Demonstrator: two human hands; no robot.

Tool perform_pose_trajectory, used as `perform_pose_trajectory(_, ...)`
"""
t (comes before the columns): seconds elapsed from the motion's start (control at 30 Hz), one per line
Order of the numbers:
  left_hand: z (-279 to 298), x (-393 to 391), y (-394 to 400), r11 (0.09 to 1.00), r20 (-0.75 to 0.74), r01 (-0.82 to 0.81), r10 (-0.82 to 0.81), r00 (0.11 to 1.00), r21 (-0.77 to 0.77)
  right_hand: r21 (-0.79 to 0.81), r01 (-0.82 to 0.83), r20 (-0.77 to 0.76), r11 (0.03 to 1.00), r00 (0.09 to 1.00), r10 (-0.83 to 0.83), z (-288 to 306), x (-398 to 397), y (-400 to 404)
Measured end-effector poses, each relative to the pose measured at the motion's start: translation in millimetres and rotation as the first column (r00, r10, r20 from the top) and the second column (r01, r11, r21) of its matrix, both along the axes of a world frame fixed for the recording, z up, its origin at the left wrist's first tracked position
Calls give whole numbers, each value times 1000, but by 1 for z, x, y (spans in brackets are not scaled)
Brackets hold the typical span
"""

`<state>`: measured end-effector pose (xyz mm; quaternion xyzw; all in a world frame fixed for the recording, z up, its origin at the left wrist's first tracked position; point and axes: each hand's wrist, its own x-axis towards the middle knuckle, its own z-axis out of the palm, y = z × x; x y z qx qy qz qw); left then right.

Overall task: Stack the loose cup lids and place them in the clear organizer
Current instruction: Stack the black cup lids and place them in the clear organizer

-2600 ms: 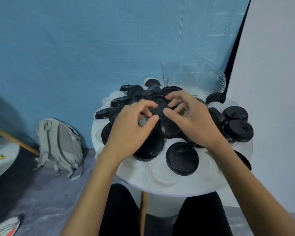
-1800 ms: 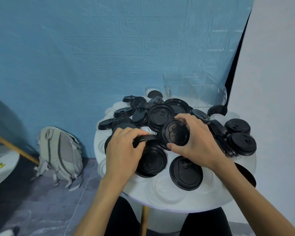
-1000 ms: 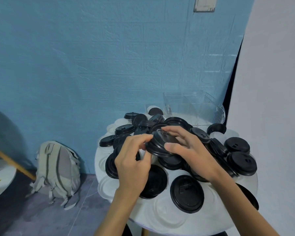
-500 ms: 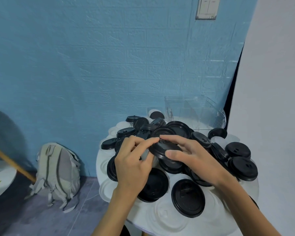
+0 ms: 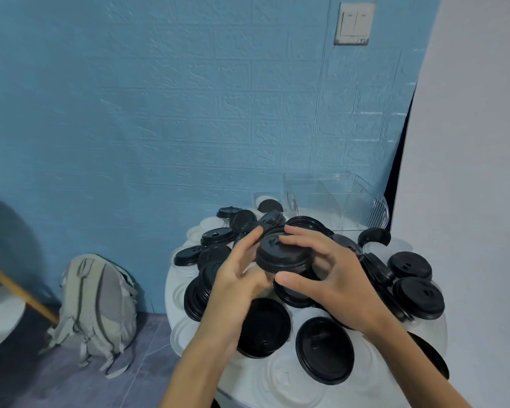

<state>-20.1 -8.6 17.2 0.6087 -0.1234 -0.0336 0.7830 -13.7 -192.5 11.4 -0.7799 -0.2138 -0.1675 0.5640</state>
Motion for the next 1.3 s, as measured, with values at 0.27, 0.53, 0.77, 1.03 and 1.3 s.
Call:
perform_pose_trajectory(0.27,6,5,0,985,-52,62,-55,997,160,-132,17,5,991,1000,-17,3,-7,1)
perform_pose_trajectory(0.53,3,2,-10,968,137,-55,22,990,244,-145,-4,-12,989,1000,3,3,-12,4)
perform_pose_trajectory(0.77,-7,5,-11,945,199,-146,89,976,293,-220,-81,-109,972,992,58,5,-17,-6)
perform_pose_trajectory(1.03,-9,7,1,932,252,-188,109,961,311,-555,46,-82,830,991,-109,-7,-59,-52)
perform_pose_trajectory(1.3,-9,7,1,922,289,-186,85,953,341,-846,10,-85,533,985,-153,-31,-65,-53)
